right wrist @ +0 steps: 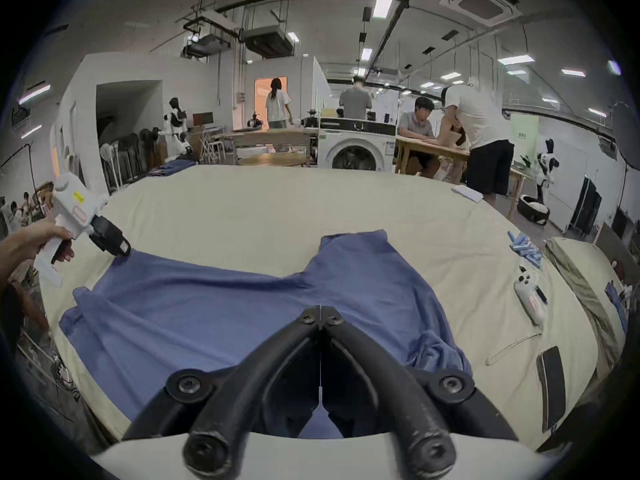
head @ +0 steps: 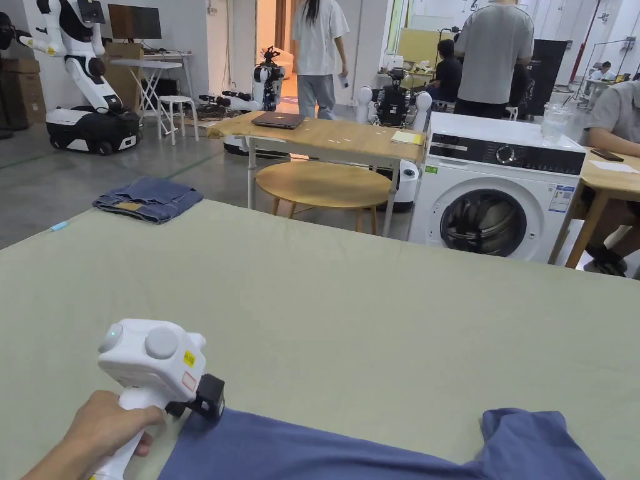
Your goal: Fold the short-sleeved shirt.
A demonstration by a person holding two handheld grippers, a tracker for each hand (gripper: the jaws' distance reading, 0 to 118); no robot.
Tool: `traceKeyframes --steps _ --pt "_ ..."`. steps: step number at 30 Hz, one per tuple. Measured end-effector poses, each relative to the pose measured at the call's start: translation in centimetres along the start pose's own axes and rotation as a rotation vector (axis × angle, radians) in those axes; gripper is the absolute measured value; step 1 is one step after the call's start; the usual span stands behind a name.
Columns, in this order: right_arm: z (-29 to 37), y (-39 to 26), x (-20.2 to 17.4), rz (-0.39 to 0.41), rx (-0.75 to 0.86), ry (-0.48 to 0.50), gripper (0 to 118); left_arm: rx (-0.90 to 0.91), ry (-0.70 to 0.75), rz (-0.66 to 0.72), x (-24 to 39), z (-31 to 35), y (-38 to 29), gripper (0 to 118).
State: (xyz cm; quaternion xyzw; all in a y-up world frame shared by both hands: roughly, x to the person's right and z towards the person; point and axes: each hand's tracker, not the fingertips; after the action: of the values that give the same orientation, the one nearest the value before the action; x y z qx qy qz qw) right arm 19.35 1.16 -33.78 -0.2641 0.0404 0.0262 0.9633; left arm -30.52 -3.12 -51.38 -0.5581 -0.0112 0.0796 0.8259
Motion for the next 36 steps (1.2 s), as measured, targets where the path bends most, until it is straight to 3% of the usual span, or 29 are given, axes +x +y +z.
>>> traceKeyframes --steps 4,6,8,13,15,18,21,25,29,31,32,34,36 --pt "-0.4 -0.2 0.8 -0.007 -0.029 -0.017 0 0.024 0.084 -0.056 2.3 -0.6 -1.3 55" --pt "-0.7 -0.3 1.2 -0.016 -0.042 -0.025 0 0.057 0.112 -0.081 2.4 -1.0 -1.3 33" --pt "-1.3 -0.2 1.9 -0.03 -0.059 -0.02 0 0.105 0.101 -0.132 2.9 -0.7 -1.7 0" --pt "-3.9 2.2 4.5 -0.037 -0.117 -0.023 4 0.166 0.068 -0.139 2.6 1.3 -2.8 0" --pt "-5.7 3.8 5.9 -0.034 -0.187 -0.022 27 0.206 0.046 -0.117 2.4 2.6 -3.1 0" --pt "-9.5 5.8 8.3 -0.056 -0.255 -0.021 49 0.264 0.038 -0.115 2.5 4.6 -3.5 0" --pt "-14.0 6.9 10.3 -0.052 -0.351 -0.05 54 0.301 0.03 -0.108 2.5 5.9 -3.9 0" --pt "-19.3 7.5 12.5 -0.073 -0.47 -0.031 54 0.323 0.032 -0.107 2.8 6.8 -4.4 0" --pt "-22.5 6.7 12.7 0.02 -0.547 -0.052 53 0.336 0.029 -0.095 3.0 6.8 -4.8 0" --pt "-23.6 5.8 12.8 0.017 -0.586 -0.021 51 0.339 0.024 -0.087 2.9 6.8 -5.0 0" --pt "-23.5 5.9 13.0 -0.005 -0.57 -0.027 43 0.34 0.023 -0.083 2.9 6.8 -5.1 0" --pt "-22.0 6.3 12.0 -0.051 -0.538 -0.013 1 0.341 0.022 -0.072 2.7 6.7 -5.2 0" --pt "-21.6 6.4 11.3 -0.068 -0.536 0.05 0 0.344 0.017 -0.069 2.7 6.8 -5.3 0"
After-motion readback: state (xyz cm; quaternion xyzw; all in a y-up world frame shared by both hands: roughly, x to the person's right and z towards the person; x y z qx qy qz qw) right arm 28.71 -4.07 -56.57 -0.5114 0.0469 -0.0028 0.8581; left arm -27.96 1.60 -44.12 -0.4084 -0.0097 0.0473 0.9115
